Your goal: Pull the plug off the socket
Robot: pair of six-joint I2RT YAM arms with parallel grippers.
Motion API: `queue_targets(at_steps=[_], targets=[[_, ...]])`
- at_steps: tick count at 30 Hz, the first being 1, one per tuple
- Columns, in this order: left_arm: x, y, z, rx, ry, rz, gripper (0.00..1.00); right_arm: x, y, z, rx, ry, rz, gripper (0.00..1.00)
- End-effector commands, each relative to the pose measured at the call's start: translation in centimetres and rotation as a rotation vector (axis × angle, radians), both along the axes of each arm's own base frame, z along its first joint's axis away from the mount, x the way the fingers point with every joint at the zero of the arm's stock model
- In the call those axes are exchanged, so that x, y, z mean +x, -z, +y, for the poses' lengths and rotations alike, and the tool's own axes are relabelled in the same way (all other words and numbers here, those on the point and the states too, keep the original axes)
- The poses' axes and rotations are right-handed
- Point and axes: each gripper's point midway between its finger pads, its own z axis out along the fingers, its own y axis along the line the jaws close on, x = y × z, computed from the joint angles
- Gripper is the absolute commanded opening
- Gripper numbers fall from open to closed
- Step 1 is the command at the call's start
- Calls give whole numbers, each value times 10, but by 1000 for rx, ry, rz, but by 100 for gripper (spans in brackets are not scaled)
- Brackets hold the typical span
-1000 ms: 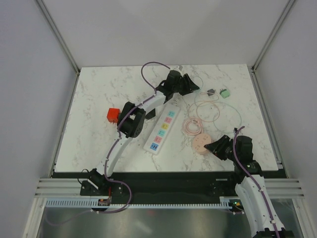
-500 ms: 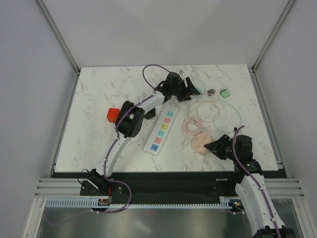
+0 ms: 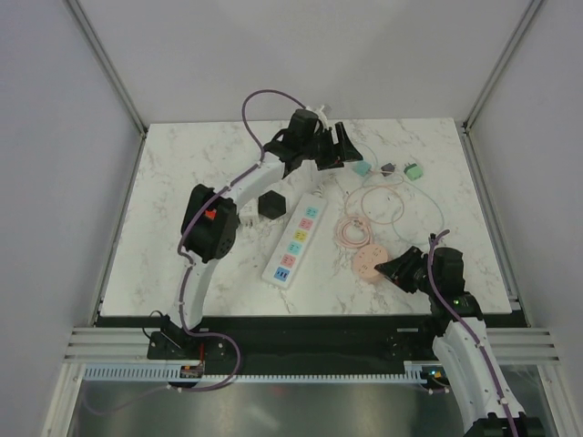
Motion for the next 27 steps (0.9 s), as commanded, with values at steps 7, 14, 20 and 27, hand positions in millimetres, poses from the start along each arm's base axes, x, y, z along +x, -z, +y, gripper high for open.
queue_targets(at_steps=[7, 14, 20, 27], targets=[[-70, -70, 33, -94, 74, -99, 80, -12, 21, -5, -9, 47, 108, 0], [-127, -63, 34, -136, 142, -67, 79, -18, 25, 1, 12, 8, 130, 17], [-162, -71, 36, -142, 197, -79, 79, -22, 31, -3, -45, -18, 149, 64], [-189, -73, 60, -130, 210, -105, 81, -17, 22, -15, -135, -17, 170, 98]])
